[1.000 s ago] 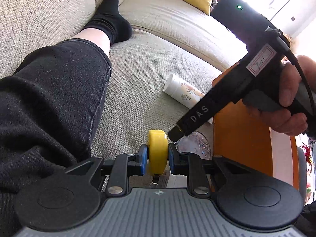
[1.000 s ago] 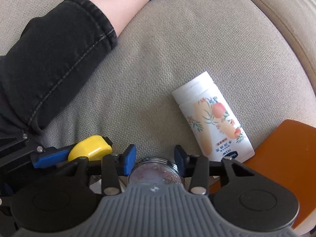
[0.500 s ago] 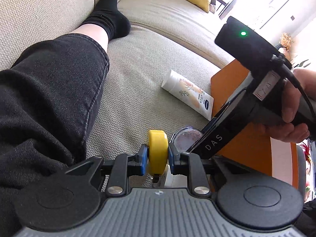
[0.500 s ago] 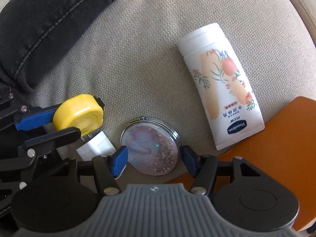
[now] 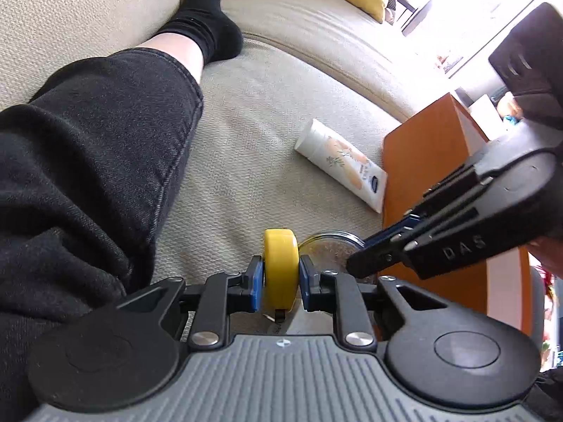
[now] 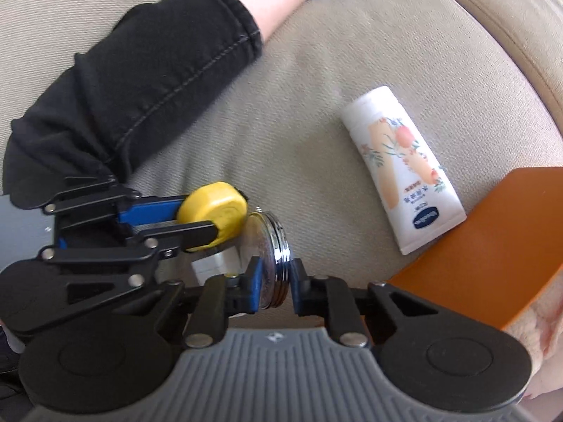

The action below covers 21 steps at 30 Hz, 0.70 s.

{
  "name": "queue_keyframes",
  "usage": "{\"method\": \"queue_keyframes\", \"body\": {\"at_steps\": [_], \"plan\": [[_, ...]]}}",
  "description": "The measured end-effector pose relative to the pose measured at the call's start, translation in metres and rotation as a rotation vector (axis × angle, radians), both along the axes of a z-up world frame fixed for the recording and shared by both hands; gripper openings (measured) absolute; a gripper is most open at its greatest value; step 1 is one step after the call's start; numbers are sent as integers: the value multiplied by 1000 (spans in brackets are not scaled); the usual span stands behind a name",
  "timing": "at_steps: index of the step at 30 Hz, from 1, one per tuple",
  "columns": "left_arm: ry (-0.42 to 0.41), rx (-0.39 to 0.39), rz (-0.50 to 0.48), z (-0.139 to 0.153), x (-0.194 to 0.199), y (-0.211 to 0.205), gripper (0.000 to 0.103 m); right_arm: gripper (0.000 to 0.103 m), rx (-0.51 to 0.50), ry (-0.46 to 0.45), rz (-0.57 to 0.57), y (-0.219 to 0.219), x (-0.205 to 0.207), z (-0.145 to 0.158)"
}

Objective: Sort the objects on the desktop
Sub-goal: 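Grasp the round compact mirror with the right tool while the left holds the tape measure, then carry the tape measure and compact mirror over the box with both tools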

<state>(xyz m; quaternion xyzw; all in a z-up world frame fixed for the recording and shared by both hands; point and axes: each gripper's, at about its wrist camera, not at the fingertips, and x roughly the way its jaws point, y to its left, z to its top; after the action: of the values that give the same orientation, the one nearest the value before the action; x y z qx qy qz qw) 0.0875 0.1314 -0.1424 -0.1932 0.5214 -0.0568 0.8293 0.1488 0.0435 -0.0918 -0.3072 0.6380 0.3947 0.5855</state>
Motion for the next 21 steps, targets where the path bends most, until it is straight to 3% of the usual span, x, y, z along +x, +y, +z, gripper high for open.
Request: {"method": "queue_keyframes", "body": {"at_steps": [1,6,7,10,13,21], "plan": [[4,10,5,-1,0,0,23,17,15,-14,8,1,24,10],[-7,11,13,-2,-3,1,23,17,77,-32,-21,2,27,-8],[-7,12,15,-2,-4,1,22,16,90,-24,-30,3,32,8],[-13,15,29,1,-6,0,22,14,142,-55,-41,-3,25,7],[-39,35,38,11,-11,-4,22,14,201,-96,-51,-16,17,26],[-156,66,12,60,-25,-29,22,14,376,-194,-141,-61,6,76]]}}
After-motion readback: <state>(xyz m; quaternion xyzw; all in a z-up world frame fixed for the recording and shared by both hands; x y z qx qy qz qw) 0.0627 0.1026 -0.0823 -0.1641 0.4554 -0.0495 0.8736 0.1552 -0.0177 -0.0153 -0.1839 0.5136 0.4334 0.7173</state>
